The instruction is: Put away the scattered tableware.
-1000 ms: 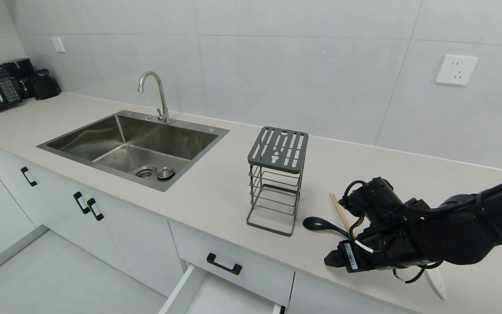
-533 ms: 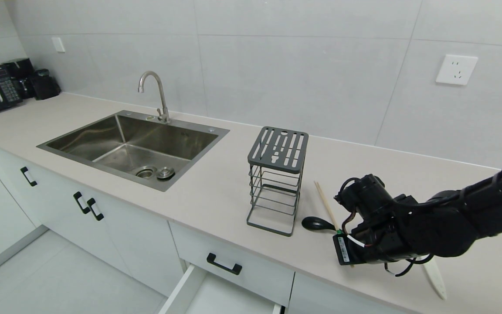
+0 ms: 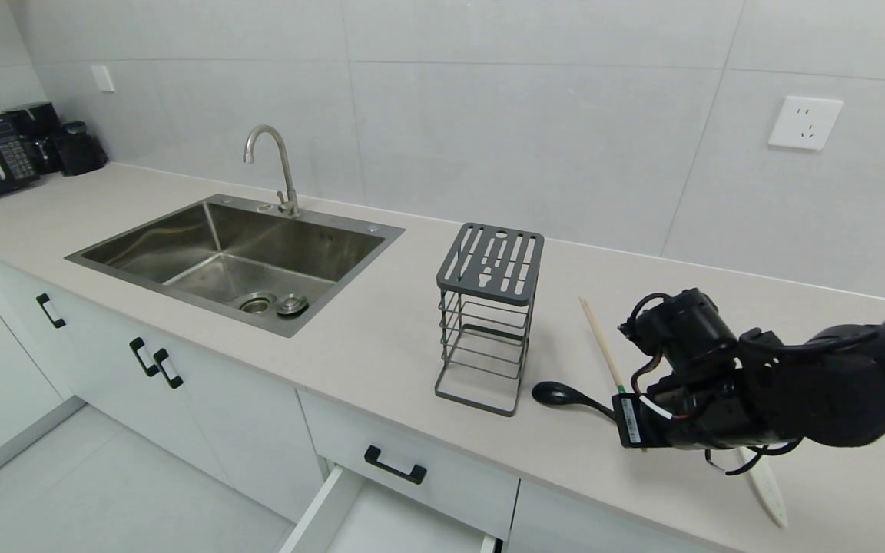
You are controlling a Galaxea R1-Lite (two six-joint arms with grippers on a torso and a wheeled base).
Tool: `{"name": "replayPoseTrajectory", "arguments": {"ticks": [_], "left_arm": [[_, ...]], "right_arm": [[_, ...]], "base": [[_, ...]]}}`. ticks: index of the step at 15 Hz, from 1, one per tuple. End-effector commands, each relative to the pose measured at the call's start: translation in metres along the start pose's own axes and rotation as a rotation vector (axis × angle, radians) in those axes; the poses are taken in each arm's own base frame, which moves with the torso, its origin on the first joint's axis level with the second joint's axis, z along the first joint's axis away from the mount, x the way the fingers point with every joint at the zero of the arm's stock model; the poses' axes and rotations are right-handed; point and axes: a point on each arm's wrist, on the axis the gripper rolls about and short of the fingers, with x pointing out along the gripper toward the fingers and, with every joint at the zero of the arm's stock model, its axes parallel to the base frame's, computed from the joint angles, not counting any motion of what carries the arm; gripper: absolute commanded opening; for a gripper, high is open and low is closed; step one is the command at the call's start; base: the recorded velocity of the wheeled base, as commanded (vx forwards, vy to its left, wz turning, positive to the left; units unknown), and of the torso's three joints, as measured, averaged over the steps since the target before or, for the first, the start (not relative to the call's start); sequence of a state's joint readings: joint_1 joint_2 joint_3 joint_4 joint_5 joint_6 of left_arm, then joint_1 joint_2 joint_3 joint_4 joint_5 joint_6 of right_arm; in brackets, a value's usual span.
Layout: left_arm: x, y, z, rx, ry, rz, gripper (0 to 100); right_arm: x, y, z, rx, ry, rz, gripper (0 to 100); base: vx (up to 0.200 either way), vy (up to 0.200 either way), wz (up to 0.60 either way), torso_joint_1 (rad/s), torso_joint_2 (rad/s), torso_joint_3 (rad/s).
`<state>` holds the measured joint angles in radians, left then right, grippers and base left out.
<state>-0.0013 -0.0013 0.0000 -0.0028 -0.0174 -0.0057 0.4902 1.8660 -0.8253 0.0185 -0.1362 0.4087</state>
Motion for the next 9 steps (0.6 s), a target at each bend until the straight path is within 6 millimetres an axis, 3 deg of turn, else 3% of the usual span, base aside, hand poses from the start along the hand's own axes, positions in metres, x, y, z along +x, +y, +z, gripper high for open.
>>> {"name": "replayPoseTrajectory", "arguments": {"ticks": [1, 6, 9], "left_arm": [[0.000, 0.000, 0.000, 0.000, 0.001, 0.000, 100], [0.000, 0.000, 0.000, 0.000, 0.001, 0.000, 100], [0.000, 0.000, 0.000, 0.000, 0.001, -0.001, 100]], "right_arm": [[-0.041, -0.009, -0.002, 0.018, -0.099, 0.040, 0], [-0.115, -0.024, -0.017, -0.051, -0.298, 0.184, 0], [-0.143, -0.028, -0.022, -0.143, -0.387, 0.262, 0]], "base": [[0.000, 0.000, 0.00, 0.000, 0.00, 0.000], [0.000, 0.000, 0.00, 0.000, 0.00, 0.000], [0.000, 0.000, 0.00, 0.000, 0.00, 0.000]]}}
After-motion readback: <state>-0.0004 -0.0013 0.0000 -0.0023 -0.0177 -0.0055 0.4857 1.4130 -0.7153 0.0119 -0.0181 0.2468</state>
